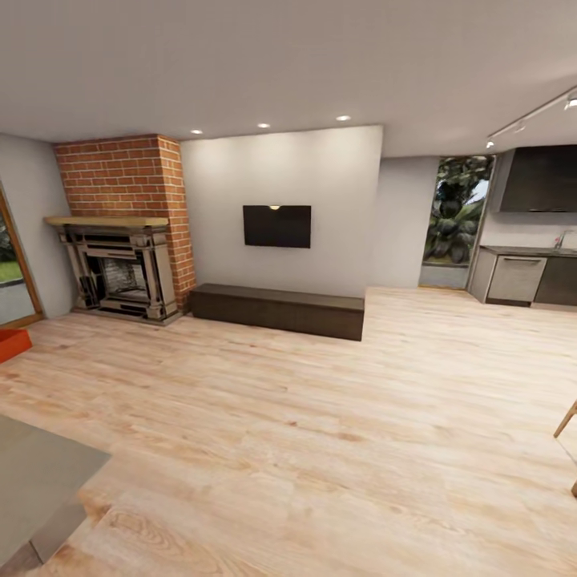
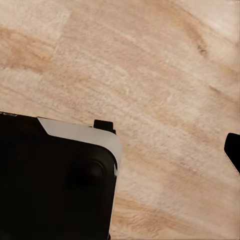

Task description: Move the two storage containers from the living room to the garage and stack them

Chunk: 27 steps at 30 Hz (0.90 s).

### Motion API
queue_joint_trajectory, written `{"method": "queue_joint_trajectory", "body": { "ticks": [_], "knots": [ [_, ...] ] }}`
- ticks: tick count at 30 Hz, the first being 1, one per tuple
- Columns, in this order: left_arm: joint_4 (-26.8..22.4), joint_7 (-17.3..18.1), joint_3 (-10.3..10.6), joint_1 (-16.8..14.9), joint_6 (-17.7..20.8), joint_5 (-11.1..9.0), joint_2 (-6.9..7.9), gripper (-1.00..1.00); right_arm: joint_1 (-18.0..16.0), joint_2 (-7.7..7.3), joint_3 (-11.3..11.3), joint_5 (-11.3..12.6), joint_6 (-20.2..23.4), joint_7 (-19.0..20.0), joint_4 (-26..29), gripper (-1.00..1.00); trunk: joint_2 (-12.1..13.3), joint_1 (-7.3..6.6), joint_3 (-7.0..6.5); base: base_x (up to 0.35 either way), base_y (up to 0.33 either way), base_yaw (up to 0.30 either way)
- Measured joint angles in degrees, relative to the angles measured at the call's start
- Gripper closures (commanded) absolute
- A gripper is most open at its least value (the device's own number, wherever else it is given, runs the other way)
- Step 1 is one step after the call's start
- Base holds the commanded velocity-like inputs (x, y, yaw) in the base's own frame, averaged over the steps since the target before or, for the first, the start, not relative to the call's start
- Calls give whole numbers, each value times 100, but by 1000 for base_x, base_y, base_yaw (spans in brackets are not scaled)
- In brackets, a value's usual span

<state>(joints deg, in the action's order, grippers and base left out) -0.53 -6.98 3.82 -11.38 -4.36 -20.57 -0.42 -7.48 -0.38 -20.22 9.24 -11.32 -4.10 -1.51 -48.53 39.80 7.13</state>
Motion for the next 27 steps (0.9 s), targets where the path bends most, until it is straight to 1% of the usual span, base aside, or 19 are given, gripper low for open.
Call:
{"method": "queue_joint_trajectory", "body": {
  "ticks": [16,20,27],
  "knots": [
    [-3,0,-1,0,66,6,0,-100,-1,6,83,67,-23,34,23,-100,0,0,0,322,0,12],
    [-4,-3,-1,1,62,6,0,-100,-1,1,81,68,-17,49,24,-100,0,0,0,322,0,138],
    [-4,-5,-1,1,58,6,1,-100,-2,-24,77,76,-15,64,24,-100,0,0,0,322,0,249]
  ]
}}
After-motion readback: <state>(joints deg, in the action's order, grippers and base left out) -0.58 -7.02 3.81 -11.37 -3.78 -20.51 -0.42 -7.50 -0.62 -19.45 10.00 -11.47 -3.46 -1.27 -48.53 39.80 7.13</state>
